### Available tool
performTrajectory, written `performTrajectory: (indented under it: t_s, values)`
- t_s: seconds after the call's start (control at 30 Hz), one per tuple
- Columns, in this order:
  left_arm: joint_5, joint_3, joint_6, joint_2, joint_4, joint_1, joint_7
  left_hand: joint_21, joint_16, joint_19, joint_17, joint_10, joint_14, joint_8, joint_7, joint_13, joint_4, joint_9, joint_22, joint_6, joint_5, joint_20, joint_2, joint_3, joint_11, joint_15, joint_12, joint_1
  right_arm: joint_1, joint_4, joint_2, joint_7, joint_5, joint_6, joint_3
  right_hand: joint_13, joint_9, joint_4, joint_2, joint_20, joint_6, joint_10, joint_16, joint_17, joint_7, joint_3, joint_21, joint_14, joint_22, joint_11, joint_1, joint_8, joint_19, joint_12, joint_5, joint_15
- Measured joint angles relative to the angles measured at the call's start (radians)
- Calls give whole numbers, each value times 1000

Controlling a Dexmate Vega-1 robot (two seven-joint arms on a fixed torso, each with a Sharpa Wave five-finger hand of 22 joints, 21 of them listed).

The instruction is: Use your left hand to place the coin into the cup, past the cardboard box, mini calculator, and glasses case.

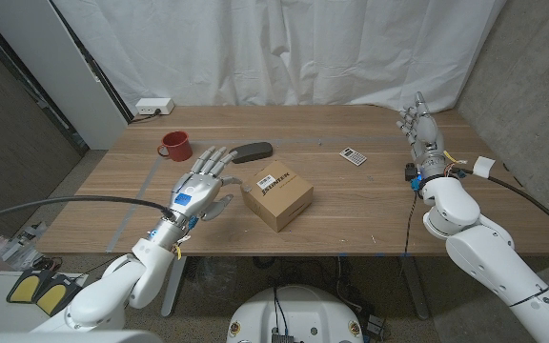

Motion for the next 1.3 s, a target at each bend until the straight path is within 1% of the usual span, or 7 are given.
performTrajectory:
  t_s: [0.07,0.1,0.17,0.23,0.73,1.07,1.3]
  values:
    - [-4,0,1,0,0,0,2,0,0,3,0,7,6,4,3,0,3,0,0,17,-2,1,5,-3,0,-6,0,5,-1,-1,0,0,0,0,0,0,0,4,0,0,0,0,0,0,0,-4,-3,0,0,0,0,0,0,0,0,0]
    - [-8,19,2,6,9,-18,4,0,0,5,0,11,6,4,-1,0,4,0,0,23,-7,3,5,-4,0,-6,0,5,-2,-2,0,-2,0,-3,1,0,0,4,0,0,0,0,0,0,0,-4,-3,0,0,0,0,0,0,0,0,0]
    - [-15,33,2,10,18,-33,9,0,0,7,0,11,6,4,4,0,4,0,0,29,-7,4,5,-4,0,-6,0,5,-3,-4,0,-3,0,-6,1,0,0,4,0,0,0,0,0,0,0,-4,-3,2,0,0,0,0,0,0,0,2]
    - [-21,39,3,12,21,-38,13,0,0,7,0,11,6,4,-1,0,4,0,0,34,-7,4,11,-4,0,-6,0,11,-4,-5,1,-3,0,-7,2,0,0,4,0,0,0,0,0,0,0,-4,-3,4,0,0,0,0,0,0,0,4]
    - [-77,97,-4,32,55,-95,35,0,0,7,0,11,6,1,3,0,8,0,0,30,-15,4,11,-8,0,-6,0,10,-6,-11,2,-8,-3,-17,3,0,0,1,0,-4,0,4,0,0,0,-7,-6,4,0,-4,0,0,4,0,0,4]
    - [-111,120,-30,43,66,-118,44,0,0,7,0,7,6,-7,-1,0,11,0,0,26,-15,4,6,-14,4,-6,0,14,-1,-11,3,-9,-3,-23,0,0,0,1,0,0,0,7,0,0,0,-7,-6,4,0,-7,0,0,7,0,0,4]
    - [-127,137,-44,51,74,-138,49,0,0,7,0,3,6,-8,-1,0,12,0,0,26,-21,4,6,-20,0,-6,0,14,2,-12,3,-9,-3,-28,-1,0,0,1,4,0,0,7,0,0,0,-7,-10,4,0,-7,-4,0,7,0,0,4]
